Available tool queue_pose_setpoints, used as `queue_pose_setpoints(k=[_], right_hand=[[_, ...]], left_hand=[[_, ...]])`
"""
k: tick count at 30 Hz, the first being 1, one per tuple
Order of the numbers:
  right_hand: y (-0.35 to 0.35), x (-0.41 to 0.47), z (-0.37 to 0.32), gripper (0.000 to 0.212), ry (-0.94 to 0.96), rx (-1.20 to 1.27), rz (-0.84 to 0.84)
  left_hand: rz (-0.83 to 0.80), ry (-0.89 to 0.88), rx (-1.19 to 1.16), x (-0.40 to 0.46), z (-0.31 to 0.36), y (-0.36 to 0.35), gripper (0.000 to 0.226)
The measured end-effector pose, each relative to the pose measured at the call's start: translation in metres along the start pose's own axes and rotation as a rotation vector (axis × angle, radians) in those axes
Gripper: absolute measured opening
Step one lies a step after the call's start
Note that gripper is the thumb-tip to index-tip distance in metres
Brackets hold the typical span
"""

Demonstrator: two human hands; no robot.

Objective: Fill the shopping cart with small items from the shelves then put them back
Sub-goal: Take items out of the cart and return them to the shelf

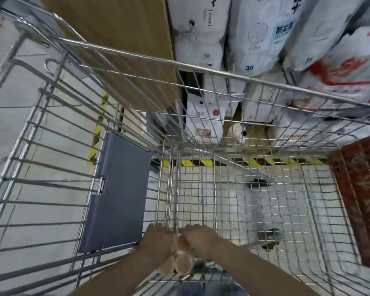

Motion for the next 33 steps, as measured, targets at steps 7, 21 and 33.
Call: queue_pose_setpoints(k=[7,21,33], right_hand=[[0.027,-0.007,0.033,0.051,-0.126,0.283,0.091],[0.124,-0.112,0.046,0.044,-0.117,0.941,0.534],[0.190,-0.315,-0.103,0.043,0.140,1.320,1.013]], left_hand=[[0.029,0.040,-0.007,0.015,0.003,-0.009,0.054],[0.291,0.090,-0.580,-0.031,-0.035,0.065,0.035],[0.806,-0.074,-1.540,-0.242,-0.086,0.241,0.069]])
Point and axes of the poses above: each hand's wrist, its own x-axis towards the middle knuckle, its own y-axis out of the back of the hand, z = x × y, the point moved 5 cm from there along x, towards the middle knuckle, and after that the axes turned 15 degrees about x, right-handed, at the moved point
